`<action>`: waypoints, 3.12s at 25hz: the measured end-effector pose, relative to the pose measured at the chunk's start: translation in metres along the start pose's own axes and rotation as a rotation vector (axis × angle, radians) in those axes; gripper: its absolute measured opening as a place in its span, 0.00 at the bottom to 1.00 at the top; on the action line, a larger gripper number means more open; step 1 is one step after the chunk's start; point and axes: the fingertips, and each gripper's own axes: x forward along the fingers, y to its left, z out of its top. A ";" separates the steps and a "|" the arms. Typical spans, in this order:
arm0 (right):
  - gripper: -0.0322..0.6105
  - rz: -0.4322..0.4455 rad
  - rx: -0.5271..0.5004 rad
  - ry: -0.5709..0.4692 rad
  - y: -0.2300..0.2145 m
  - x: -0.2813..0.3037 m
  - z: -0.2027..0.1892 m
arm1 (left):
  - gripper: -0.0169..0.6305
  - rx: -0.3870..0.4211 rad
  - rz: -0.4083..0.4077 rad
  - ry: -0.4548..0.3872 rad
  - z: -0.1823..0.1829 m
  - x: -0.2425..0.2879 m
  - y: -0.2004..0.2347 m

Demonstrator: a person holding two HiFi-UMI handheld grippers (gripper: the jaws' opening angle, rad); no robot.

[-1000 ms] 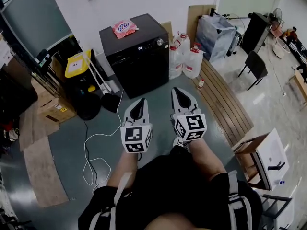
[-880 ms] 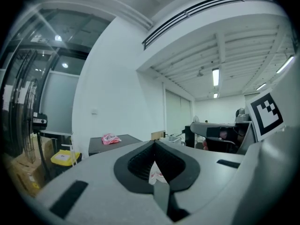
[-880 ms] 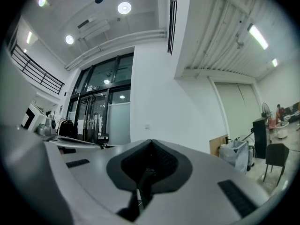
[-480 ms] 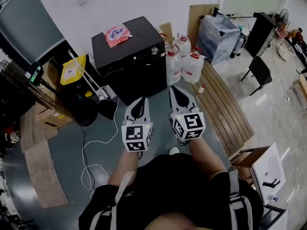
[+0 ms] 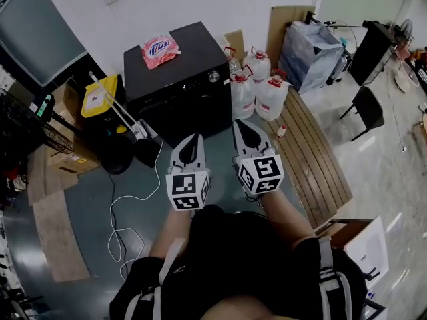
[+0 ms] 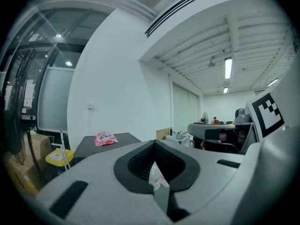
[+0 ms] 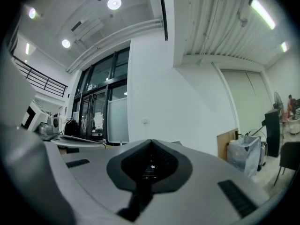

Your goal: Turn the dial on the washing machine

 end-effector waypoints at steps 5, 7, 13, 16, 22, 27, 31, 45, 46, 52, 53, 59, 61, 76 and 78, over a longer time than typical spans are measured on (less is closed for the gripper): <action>0.06 0.012 0.008 0.022 -0.015 0.026 -0.011 | 0.02 -0.010 0.010 0.014 -0.006 0.028 0.010; 0.06 0.013 0.004 0.024 -0.021 0.040 -0.014 | 0.02 -0.012 0.011 0.012 -0.008 0.042 0.016; 0.06 0.006 -0.018 0.030 -0.046 0.097 -0.017 | 0.02 -0.022 0.003 -0.009 -0.001 0.097 0.045; 0.06 -0.001 -0.021 0.042 -0.059 0.131 -0.019 | 0.02 -0.029 -0.004 -0.007 0.004 0.129 0.063; 0.06 -0.023 -0.026 0.069 -0.078 0.198 -0.025 | 0.02 -0.043 -0.027 0.009 0.009 0.190 0.103; 0.06 -0.034 -0.024 0.109 -0.084 0.250 -0.041 | 0.02 -0.067 -0.036 0.039 -0.002 0.230 0.139; 0.06 -0.050 -0.037 0.135 -0.088 0.282 -0.054 | 0.02 -0.087 -0.045 0.054 -0.008 0.251 0.165; 0.06 -0.094 -0.117 0.272 -0.111 0.343 -0.110 | 0.02 -0.125 -0.046 0.089 -0.024 0.291 0.207; 0.06 -0.099 -0.113 0.280 -0.115 0.346 -0.114 | 0.02 -0.128 -0.038 0.091 -0.024 0.293 0.209; 0.06 -0.095 -0.078 0.339 -0.140 0.358 -0.142 | 0.02 -0.144 0.043 0.114 -0.025 0.299 0.213; 0.06 -0.087 -0.069 0.348 -0.144 0.361 -0.147 | 0.02 -0.140 0.059 0.118 -0.025 0.300 0.212; 0.26 0.012 -0.026 0.471 -0.154 0.381 -0.194 | 0.02 -0.147 0.164 0.141 -0.027 0.303 0.213; 0.34 0.028 -0.027 0.511 -0.158 0.384 -0.209 | 0.02 -0.147 0.190 0.153 -0.028 0.303 0.211; 0.45 0.011 -0.076 0.688 -0.184 0.424 -0.295 | 0.02 -0.168 0.370 0.235 -0.053 0.277 0.210; 0.45 -0.016 -0.084 0.707 -0.189 0.428 -0.304 | 0.02 -0.169 0.382 0.242 -0.056 0.275 0.209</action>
